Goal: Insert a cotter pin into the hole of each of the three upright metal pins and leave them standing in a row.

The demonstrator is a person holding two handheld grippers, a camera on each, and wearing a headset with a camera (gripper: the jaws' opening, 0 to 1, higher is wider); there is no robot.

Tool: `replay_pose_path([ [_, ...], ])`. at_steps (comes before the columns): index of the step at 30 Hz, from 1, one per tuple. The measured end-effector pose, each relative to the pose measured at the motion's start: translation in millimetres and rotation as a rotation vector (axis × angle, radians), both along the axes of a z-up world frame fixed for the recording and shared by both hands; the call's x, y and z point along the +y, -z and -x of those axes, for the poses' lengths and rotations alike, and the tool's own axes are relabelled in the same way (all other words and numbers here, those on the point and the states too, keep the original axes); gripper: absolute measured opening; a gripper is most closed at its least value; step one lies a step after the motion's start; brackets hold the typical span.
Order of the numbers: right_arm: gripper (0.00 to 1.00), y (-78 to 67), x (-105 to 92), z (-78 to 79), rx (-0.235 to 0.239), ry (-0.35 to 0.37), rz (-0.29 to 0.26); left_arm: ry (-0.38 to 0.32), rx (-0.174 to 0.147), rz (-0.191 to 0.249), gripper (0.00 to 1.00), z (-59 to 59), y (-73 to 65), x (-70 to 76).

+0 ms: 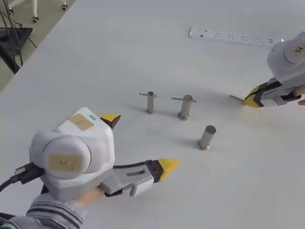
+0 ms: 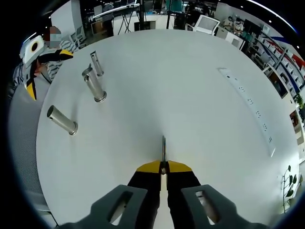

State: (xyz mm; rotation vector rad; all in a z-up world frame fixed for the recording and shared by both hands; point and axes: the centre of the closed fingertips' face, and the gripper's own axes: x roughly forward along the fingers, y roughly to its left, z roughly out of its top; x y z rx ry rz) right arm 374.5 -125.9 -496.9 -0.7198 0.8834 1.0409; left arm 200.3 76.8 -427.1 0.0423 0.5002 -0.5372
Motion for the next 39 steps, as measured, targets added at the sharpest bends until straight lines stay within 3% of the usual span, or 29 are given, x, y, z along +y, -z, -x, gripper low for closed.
replay_pose_path([
  [4, 0.00, 0.6, -0.4, -0.4, -0.016, -0.020, 0.011, -0.007, 0.017, 0.017, 0.83, 1.4, 2.1, 0.2],
  [11, 0.00, -22.4, 8.5, 14.5, -0.087, -0.066, -0.018, 0.007, 0.016, 0.028, 0.80, 1.2, -2.5, -3.0],
  [22, 0.00, -64.4, 32.4, 47.6, -0.199, -0.178, -0.079, 0.051, -0.015, 0.029, 0.69, -5.8, -22.2, -15.3],
  [27, 0.00, -78.7, 48.0, 64.9, -0.239, -0.246, -0.098, 0.064, -0.003, 0.052, 0.65, -9.4, -26.5, -20.8],
  [39, 0.00, -96.7, 80.8, 97.3, -0.298, -0.385, -0.123, 0.087, -0.005, 0.074, 0.60, -17.6, -39.5, -33.7],
])
